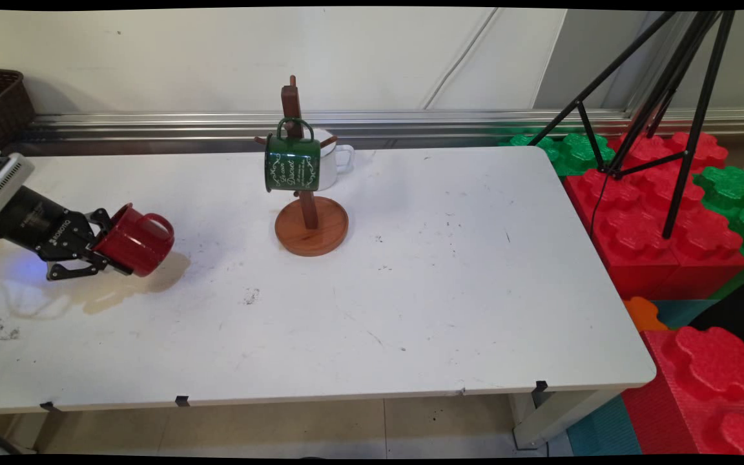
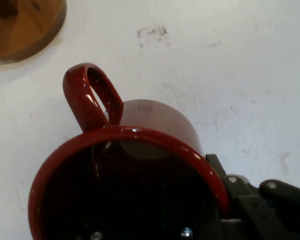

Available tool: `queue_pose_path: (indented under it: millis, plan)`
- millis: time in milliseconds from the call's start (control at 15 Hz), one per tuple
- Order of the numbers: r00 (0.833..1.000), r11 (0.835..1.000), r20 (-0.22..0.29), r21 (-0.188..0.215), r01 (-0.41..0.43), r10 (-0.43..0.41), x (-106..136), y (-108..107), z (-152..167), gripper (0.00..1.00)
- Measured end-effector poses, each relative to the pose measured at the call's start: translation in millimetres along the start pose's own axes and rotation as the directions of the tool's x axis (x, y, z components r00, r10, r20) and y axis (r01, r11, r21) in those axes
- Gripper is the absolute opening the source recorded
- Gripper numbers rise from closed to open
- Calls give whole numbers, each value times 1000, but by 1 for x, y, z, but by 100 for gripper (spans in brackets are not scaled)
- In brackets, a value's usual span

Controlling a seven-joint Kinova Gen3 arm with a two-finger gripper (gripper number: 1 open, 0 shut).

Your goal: Place the picked object on the table

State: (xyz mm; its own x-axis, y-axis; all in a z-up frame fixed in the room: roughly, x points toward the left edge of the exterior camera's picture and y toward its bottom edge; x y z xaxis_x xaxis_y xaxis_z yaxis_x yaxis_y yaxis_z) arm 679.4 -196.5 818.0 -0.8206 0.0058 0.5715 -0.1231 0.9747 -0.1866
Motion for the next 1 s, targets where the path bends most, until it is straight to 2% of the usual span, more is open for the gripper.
queue_pose_path:
  millis: [400, 1000]
  plan:
    - [994, 998, 82, -27, -63, 65, -4, 3, 7, 0]
    - [985, 994, 135, -54, -99, 105, -2, 3, 19, 0]
